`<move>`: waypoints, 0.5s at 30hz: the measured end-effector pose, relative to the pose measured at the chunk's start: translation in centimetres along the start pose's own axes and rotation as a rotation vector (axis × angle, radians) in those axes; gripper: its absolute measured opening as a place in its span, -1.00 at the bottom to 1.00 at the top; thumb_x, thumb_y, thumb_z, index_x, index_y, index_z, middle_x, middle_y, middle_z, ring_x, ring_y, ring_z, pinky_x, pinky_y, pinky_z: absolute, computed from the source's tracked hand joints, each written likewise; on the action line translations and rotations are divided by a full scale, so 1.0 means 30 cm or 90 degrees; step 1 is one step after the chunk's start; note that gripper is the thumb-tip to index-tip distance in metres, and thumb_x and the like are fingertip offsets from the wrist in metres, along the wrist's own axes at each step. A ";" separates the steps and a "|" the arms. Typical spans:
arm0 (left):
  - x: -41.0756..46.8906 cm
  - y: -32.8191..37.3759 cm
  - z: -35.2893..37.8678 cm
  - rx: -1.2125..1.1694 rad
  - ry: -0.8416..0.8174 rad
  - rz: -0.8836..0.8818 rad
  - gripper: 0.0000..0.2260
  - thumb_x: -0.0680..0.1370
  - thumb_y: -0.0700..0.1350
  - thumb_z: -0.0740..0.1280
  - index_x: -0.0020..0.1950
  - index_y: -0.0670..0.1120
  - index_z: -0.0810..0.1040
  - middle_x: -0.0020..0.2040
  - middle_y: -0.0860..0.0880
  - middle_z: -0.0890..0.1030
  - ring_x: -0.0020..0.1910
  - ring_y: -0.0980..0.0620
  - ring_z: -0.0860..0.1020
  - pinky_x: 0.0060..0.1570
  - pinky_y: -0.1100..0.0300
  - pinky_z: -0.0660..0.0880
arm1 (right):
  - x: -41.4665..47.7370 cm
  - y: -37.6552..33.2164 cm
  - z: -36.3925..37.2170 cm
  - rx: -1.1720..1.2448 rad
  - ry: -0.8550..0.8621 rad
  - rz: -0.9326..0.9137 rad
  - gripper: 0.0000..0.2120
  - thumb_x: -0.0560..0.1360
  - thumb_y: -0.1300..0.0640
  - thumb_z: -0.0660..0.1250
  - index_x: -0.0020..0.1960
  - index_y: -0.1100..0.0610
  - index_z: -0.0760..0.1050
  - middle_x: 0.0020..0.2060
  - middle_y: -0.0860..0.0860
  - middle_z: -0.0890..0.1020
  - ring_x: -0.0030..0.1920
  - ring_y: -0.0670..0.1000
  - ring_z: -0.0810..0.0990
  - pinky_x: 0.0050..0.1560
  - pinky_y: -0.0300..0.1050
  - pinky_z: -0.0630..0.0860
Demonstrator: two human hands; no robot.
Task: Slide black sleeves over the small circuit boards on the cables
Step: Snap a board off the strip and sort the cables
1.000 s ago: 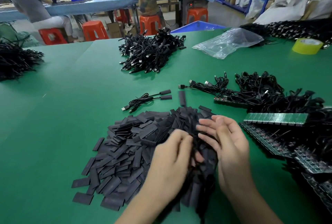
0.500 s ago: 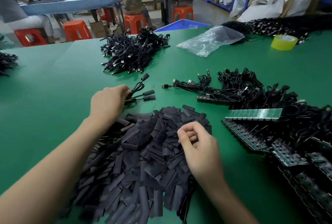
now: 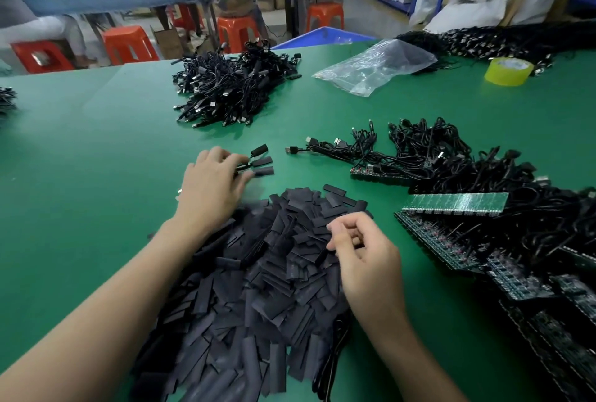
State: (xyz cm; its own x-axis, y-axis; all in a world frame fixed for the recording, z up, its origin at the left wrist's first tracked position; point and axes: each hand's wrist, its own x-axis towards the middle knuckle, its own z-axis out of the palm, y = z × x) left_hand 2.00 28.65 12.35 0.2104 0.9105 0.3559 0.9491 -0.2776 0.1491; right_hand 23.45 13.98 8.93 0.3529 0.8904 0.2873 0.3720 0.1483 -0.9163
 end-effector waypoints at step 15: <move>-0.393 0.452 -0.139 -0.113 -0.138 0.116 -0.63 0.65 0.28 0.15 0.11 0.12 0.66 0.00 0.08 0.65 0.00 0.06 0.60 -0.09 0.14 0.34 | 0.048 0.004 -0.034 0.198 0.177 0.085 -0.64 0.66 -0.07 0.06 -0.15 -0.01 0.54 -0.37 -0.02 0.56 -0.34 -0.03 0.44 -0.20 0.06 0.38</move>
State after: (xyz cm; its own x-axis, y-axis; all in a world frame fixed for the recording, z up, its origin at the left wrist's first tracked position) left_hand 11.40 12.88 14.03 0.4359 0.8798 0.1895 0.8397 -0.4734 0.2663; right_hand 24.86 14.83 9.52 0.6142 0.7668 0.1864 0.0459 0.2010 -0.9785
